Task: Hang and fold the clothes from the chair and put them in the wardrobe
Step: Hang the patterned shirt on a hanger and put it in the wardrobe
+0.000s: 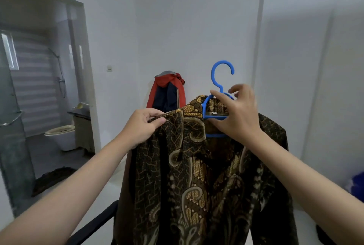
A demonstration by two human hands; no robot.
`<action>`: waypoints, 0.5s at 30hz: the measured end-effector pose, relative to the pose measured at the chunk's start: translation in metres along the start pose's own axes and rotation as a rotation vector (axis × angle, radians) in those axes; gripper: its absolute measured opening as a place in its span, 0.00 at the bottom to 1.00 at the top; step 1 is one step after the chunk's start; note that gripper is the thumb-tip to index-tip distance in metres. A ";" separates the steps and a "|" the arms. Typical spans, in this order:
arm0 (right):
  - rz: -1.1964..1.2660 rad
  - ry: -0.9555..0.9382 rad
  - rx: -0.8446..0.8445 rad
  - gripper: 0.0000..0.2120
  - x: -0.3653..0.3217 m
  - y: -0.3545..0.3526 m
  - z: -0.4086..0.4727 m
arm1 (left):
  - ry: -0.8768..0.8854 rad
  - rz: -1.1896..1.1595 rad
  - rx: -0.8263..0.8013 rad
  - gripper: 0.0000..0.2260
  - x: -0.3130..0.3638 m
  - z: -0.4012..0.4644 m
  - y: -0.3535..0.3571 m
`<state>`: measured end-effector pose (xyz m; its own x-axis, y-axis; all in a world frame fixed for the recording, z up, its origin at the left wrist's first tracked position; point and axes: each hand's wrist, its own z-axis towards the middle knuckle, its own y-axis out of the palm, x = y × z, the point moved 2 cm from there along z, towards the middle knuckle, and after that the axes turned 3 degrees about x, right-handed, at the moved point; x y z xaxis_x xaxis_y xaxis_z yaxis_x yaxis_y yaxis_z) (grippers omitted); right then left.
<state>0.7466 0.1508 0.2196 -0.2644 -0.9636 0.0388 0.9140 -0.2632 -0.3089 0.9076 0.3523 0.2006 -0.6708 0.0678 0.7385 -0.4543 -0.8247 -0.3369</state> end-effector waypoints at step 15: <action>-0.189 -0.046 -0.031 0.33 -0.017 -0.125 -0.002 | 0.116 0.055 -0.121 0.08 0.058 -0.040 -0.014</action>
<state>0.6360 0.2005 0.2554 -0.4158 -0.8983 0.1418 0.8391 -0.4391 -0.3212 0.8517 0.3906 0.2244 -0.7565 0.0948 0.6471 -0.4776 -0.7560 -0.4476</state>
